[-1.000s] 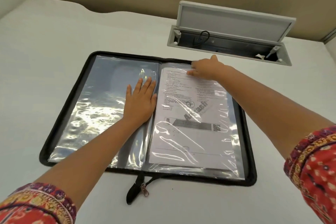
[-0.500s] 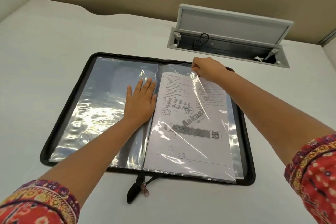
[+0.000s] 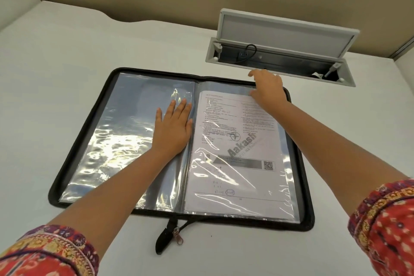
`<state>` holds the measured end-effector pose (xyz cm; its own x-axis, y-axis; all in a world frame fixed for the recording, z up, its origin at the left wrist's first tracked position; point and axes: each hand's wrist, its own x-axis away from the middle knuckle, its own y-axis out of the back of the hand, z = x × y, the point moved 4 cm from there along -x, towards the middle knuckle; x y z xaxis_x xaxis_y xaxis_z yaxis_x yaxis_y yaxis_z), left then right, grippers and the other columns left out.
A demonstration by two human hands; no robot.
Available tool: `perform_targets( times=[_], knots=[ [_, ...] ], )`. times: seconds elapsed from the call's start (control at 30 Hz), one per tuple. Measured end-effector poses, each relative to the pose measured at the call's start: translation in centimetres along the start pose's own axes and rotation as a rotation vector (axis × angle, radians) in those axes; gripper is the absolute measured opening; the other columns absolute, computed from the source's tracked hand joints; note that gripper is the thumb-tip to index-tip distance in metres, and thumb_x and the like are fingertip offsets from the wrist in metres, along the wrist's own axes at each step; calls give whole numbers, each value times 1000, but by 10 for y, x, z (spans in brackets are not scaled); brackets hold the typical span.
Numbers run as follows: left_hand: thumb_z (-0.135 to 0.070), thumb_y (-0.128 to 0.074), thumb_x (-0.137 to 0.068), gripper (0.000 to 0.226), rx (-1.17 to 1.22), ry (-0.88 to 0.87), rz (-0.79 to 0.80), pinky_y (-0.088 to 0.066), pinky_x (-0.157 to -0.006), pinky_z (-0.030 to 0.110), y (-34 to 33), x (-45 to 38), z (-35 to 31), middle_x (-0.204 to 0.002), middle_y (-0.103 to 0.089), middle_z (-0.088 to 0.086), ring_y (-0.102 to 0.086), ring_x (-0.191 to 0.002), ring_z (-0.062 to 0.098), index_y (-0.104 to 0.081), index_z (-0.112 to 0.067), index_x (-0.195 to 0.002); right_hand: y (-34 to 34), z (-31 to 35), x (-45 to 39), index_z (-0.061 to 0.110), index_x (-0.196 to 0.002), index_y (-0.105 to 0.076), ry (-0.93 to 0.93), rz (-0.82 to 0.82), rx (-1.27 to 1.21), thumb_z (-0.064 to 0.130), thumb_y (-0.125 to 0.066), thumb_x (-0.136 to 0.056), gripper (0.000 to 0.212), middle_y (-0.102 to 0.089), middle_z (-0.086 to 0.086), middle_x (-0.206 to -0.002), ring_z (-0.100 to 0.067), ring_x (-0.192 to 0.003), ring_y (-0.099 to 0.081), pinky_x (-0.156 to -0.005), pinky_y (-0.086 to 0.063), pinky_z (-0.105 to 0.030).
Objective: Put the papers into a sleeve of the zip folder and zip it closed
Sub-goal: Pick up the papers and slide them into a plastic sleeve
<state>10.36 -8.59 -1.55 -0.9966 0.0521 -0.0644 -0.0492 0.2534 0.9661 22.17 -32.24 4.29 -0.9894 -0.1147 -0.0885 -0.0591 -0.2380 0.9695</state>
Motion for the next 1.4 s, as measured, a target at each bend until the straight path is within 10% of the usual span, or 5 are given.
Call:
perform_targets(
  times=[0.3,0.63,0.9,1.4],
  knots=[
    [-35,-21,-98,50,-9,2,3,-1,-115,50,-1,0,0,-156,-14,-3,-4,-144,19,-16,-22,-145,-19,-25,86,15,-131,-42,-205,-2,-411,27,-58,-87,49,-48,-7,-135,-27,-127,-42,-108,-30,-54],
    [-35,-23,-98,50,19,-11,6,-1,-115,50,3,1,-2,-156,-14,-1,-4,-144,20,-17,-21,-145,-20,-23,207,14,-138,-37,-243,79,-389,28,-55,-91,52,-24,-3,-153,-23,-144,-13,-117,-13,-42],
    [-27,-42,-94,50,151,-42,-137,-16,-113,48,21,8,-4,-153,-22,7,-19,-141,26,-29,-15,-141,-24,-18,236,18,-135,-43,-179,-60,-260,34,-46,-94,45,-31,0,-151,-19,-143,-19,-116,-9,-31],
    [-40,-30,-96,51,-86,-3,62,-15,-112,49,33,81,50,-154,-21,-1,-16,-142,24,-24,-25,-144,-24,-18,237,19,-137,-43,-189,-74,-249,36,-44,-95,46,-32,-1,-151,-20,-143,-21,-117,-14,-35]
  ],
)
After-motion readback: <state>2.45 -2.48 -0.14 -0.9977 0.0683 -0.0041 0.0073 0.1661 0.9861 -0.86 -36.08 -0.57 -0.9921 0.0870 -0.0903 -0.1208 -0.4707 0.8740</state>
